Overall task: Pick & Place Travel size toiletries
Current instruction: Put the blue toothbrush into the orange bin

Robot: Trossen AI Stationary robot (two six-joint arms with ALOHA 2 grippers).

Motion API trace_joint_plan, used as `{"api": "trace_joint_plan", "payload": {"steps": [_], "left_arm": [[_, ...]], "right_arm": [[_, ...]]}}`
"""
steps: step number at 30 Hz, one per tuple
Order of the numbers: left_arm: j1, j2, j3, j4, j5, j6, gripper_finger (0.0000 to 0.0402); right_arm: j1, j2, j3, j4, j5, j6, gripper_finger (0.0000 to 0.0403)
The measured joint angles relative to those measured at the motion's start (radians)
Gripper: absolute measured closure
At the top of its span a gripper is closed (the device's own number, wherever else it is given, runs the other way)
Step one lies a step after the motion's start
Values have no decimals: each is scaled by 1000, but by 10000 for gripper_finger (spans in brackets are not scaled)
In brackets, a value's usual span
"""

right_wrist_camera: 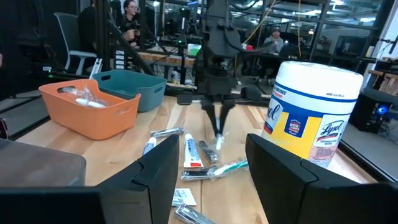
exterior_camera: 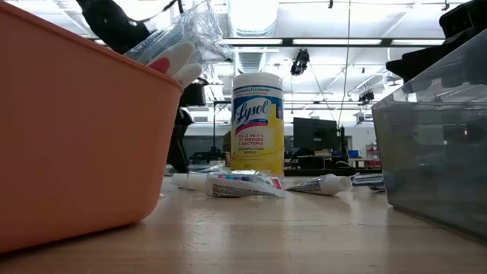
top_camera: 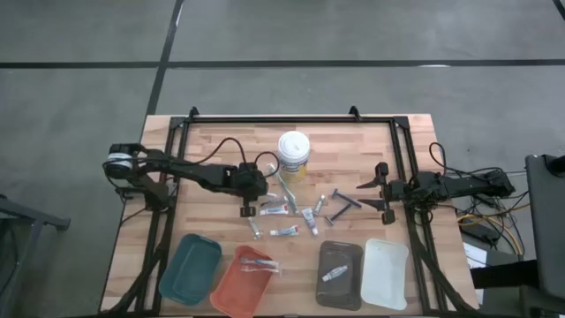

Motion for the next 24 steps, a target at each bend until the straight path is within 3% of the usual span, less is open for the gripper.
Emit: {"api": "trace_joint_plan", "payload": {"steps": [10,24], "left_arm": [[-126,-143,0,-9,-112,-62,374],[-252,-233,2,109,-133,-126,371]], "right_arm": [[0,2,0,0,0,-1,220],[0,3,0,0,0,1,220]]}}
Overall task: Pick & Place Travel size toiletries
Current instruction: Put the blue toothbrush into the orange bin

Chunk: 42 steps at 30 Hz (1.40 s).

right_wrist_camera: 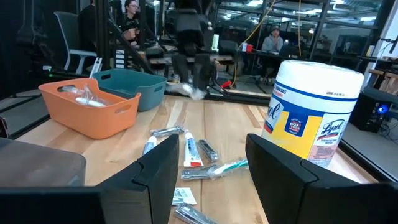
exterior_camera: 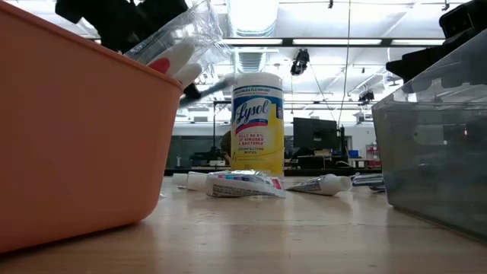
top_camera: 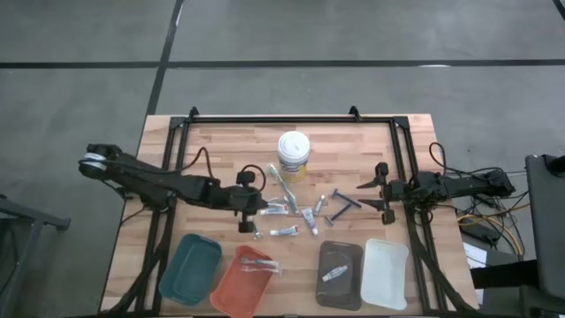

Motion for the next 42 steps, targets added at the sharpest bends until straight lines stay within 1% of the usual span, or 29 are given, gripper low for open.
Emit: {"api": "trace_joint_plan", "payload": {"steps": [6,12,21,25,32,42], "left_arm": [[-72,-24,2,87,2,0,370],[-139,-52,3,134,2,0,370],[-199,-64,10,176,2,0,370],[-234,-64,11,224,2,-4,370],[-326,-64,9,310,2,-57,370],[-446,-48,0,413,2,-177,370]], "right_arm": [[0,2,0,0,0,-2,220],[0,3,0,0,0,0,220],[0,3,0,0,0,-1,220],[0,3,0,0,0,0,220],[0,3,0,0,0,0,220],[0,3,0,0,0,0,220]]}}
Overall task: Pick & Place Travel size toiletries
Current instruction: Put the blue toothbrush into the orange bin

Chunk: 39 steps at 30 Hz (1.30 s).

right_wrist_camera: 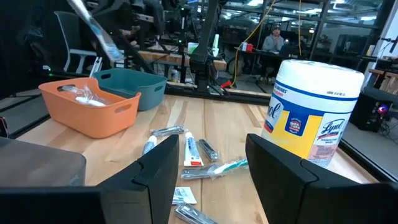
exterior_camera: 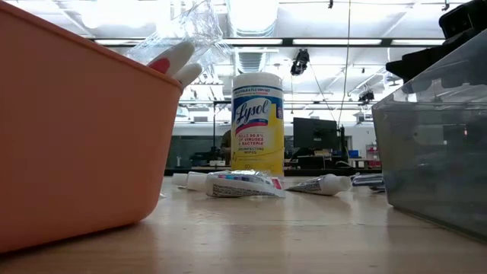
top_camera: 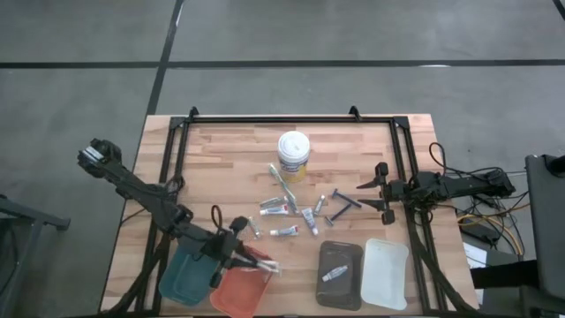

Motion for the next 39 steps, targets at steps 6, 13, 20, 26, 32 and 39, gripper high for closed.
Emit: {"api": "trace_joint_plan", "payload": {"steps": [6,13,20,26,32,39], "left_arm": [[-40,43,0,12,-35,-42,370],[-58,119,0,66,-48,-88,370],[-60,199,0,114,-49,-134,370],[-60,245,0,125,-61,-155,370],[-60,291,0,129,-85,-208,370],[-60,336,0,156,-114,-261,370]], "right_arm": [[0,0,0,0,0,-2,220],[0,0,0,0,0,-2,220],[0,0,0,0,0,0,220],[0,0,0,0,0,-2,220],[0,0,0,0,0,0,220],[0,0,0,0,0,-2,220]]}}
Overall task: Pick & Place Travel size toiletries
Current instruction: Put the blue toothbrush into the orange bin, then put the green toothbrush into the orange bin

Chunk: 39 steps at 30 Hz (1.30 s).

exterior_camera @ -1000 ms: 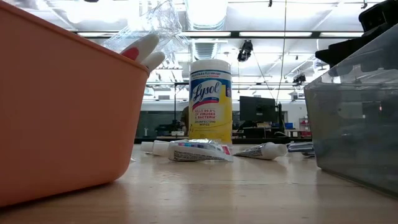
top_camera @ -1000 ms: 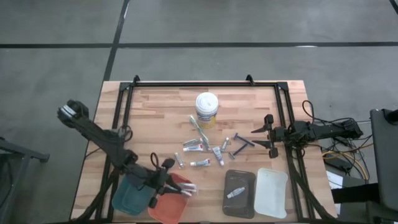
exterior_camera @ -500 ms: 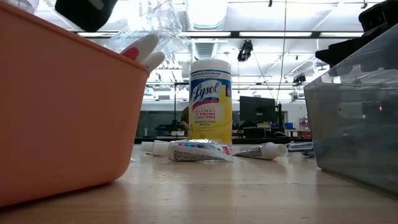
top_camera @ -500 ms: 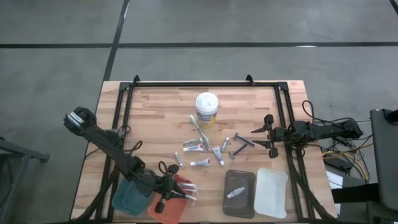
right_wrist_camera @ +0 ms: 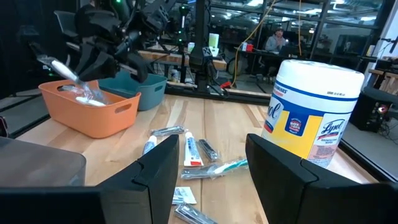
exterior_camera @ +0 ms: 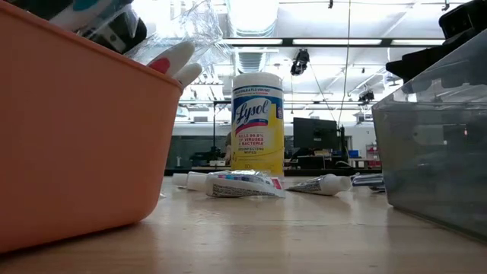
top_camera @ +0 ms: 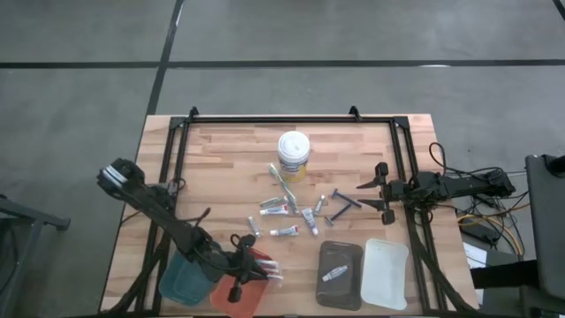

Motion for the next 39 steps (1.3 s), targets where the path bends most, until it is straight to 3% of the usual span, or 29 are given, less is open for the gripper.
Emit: {"api": "trace_joint_plan", "payload": {"steps": [10,26,39], "left_arm": [[0,28,0,22,-77,-4,367],[0,18,0,44,-90,-30,333],[-1,-63,0,-93,-89,-34,288]], "right_arm": [[0,0,0,0,0,2,220],[0,0,0,0,0,2,220],[0,0,0,0,0,2,220]]}}
